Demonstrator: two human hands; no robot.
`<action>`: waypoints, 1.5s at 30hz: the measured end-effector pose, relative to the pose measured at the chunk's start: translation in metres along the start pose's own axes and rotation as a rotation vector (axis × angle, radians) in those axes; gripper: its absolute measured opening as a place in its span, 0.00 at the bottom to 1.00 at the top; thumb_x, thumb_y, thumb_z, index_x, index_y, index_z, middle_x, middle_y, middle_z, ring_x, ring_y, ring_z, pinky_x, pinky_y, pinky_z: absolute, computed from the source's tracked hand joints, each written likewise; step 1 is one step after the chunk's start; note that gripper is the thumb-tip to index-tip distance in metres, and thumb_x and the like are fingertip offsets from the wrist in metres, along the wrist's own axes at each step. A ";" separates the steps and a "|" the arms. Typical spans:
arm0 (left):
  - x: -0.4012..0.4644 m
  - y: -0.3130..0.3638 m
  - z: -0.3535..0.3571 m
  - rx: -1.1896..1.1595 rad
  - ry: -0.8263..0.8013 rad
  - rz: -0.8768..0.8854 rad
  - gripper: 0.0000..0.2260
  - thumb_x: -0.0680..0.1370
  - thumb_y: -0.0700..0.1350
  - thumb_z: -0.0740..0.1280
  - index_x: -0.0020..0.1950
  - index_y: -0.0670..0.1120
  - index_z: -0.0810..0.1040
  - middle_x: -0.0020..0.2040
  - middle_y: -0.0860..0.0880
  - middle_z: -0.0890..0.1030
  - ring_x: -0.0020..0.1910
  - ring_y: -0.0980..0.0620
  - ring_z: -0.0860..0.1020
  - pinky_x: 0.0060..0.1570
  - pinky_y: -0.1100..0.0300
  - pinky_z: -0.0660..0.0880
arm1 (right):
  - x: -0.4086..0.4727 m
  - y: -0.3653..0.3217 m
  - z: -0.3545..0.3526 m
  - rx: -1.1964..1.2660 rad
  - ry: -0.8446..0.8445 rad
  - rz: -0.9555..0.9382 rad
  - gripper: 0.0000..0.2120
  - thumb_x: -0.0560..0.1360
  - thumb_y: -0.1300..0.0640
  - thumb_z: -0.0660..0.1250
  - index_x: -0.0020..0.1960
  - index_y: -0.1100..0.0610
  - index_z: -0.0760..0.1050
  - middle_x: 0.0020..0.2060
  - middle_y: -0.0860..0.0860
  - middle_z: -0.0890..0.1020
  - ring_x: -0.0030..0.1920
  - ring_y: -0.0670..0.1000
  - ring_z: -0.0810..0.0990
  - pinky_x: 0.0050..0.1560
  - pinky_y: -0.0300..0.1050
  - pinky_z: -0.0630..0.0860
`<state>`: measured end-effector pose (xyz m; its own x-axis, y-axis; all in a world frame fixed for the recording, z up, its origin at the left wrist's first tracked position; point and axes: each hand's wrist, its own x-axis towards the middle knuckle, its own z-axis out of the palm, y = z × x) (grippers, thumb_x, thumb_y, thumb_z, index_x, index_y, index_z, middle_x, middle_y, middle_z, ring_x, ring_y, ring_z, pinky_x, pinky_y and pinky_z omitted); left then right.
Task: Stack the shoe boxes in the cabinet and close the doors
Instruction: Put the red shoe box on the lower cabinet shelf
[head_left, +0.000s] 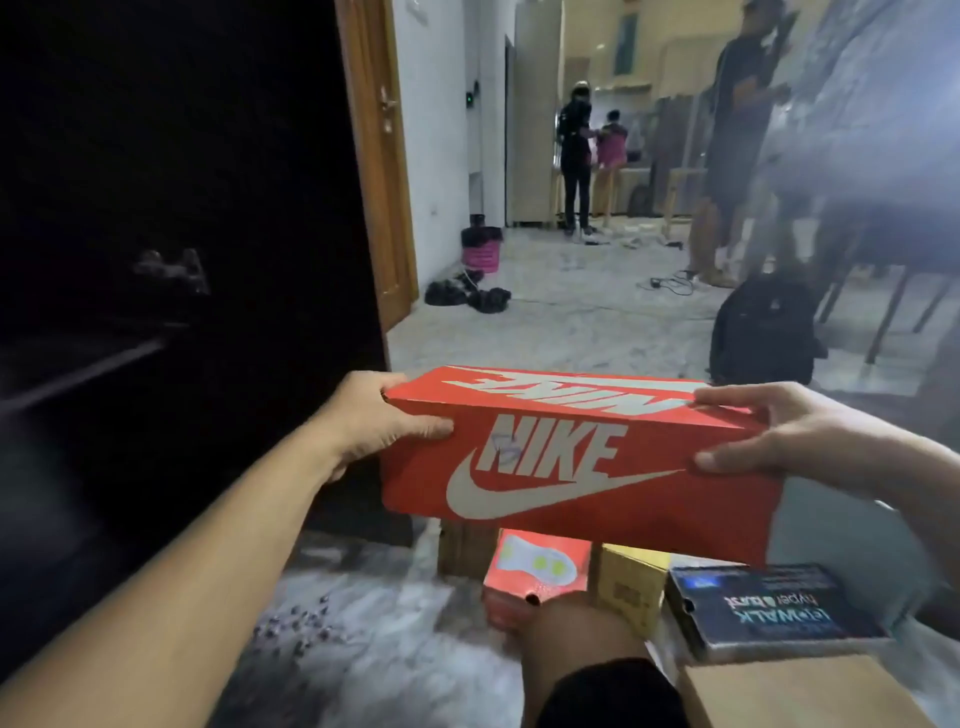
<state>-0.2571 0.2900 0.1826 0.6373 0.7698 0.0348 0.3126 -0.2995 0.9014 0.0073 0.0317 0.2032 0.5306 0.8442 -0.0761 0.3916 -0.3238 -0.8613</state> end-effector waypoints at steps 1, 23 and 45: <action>-0.006 -0.003 -0.013 0.026 0.015 -0.018 0.16 0.63 0.44 0.81 0.47 0.43 0.83 0.44 0.46 0.86 0.47 0.47 0.84 0.49 0.54 0.80 | 0.005 -0.007 0.008 -0.019 -0.014 -0.020 0.53 0.40 0.42 0.84 0.64 0.51 0.76 0.48 0.55 0.86 0.44 0.58 0.85 0.41 0.52 0.81; -0.136 -0.122 -0.211 -0.038 0.640 -0.489 0.44 0.50 0.46 0.84 0.64 0.42 0.76 0.56 0.44 0.82 0.53 0.47 0.80 0.46 0.59 0.75 | 0.111 -0.143 0.257 -0.202 -0.517 -0.373 0.19 0.58 0.50 0.82 0.43 0.47 0.78 0.42 0.51 0.85 0.40 0.50 0.85 0.40 0.49 0.83; -0.099 -0.373 -0.221 -0.159 1.152 -0.641 0.41 0.65 0.31 0.78 0.75 0.41 0.65 0.65 0.39 0.76 0.62 0.42 0.76 0.61 0.52 0.71 | 0.283 -0.085 0.570 -0.501 -0.619 -0.478 0.24 0.63 0.59 0.80 0.58 0.53 0.81 0.46 0.50 0.81 0.48 0.49 0.81 0.49 0.37 0.77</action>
<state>-0.5932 0.4501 -0.0620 -0.5732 0.8074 -0.1401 0.1960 0.3012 0.9332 -0.3044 0.5412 -0.0319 -0.2102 0.9664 -0.1478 0.8208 0.0922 -0.5637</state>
